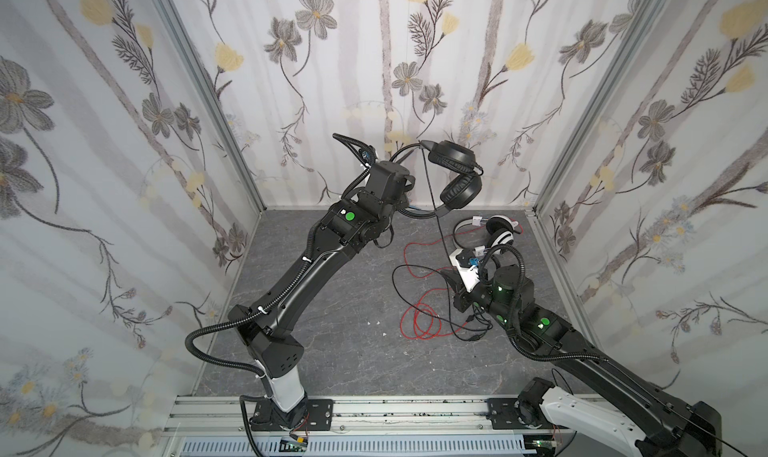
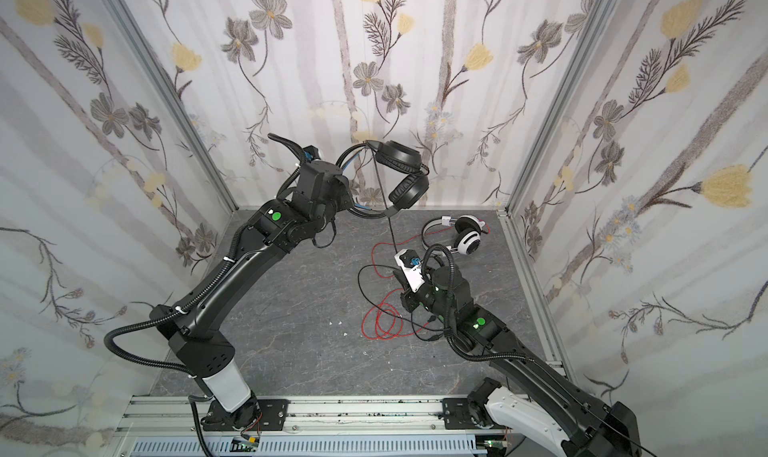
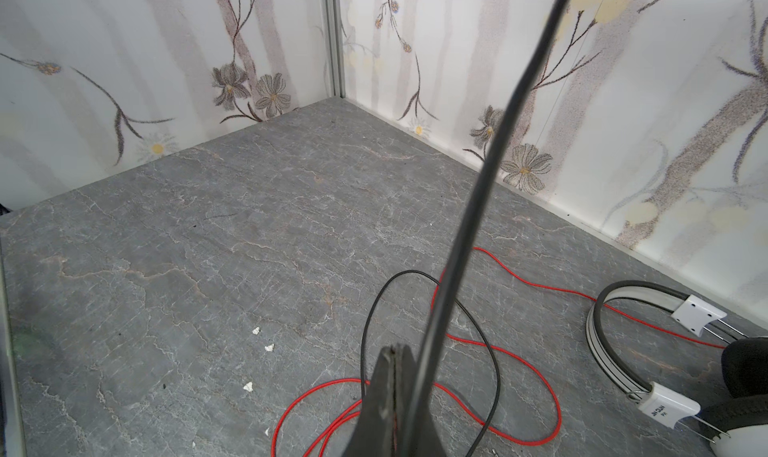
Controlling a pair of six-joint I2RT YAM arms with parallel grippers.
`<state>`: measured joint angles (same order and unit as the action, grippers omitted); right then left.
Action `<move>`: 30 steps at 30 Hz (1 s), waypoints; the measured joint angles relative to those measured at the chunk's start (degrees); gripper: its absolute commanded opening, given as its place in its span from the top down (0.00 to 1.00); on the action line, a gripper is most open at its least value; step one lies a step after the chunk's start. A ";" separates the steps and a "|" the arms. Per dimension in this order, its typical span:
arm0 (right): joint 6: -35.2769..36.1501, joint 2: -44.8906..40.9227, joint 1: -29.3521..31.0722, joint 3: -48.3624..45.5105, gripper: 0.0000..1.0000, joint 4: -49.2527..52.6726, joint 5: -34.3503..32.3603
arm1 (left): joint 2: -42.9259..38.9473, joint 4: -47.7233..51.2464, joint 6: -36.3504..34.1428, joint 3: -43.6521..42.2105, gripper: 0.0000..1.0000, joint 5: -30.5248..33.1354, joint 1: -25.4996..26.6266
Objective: Wrap the headphones
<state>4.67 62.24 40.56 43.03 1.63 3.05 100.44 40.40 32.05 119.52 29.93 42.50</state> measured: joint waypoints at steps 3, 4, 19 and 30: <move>0.61 0.46 1.03 1.99 1.00 1.22 -0.68 | 0.90 0.83 -1.03 -0.68 1.00 2.97 0.90; 0.98 0.46 1.22 2.56 1.00 1.42 -0.98 | 1.22 1.27 -1.64 -0.87 1.00 3.96 1.22; 6.08 2.73 1.86 12.57 1.00 9.42 -2.12 | 1.81 7.85 -15.85 -6.82 1.00 11.21 8.98; 8.48 4.48 2.08 14.43 1.00 11.39 -1.46 | 1.86 9.81 -19.17 -8.46 1.00 9.68 10.62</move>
<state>13.15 66.72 42.63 57.45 13.02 1.58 102.30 50.22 12.88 111.07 39.62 53.12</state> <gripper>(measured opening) 0.050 0.060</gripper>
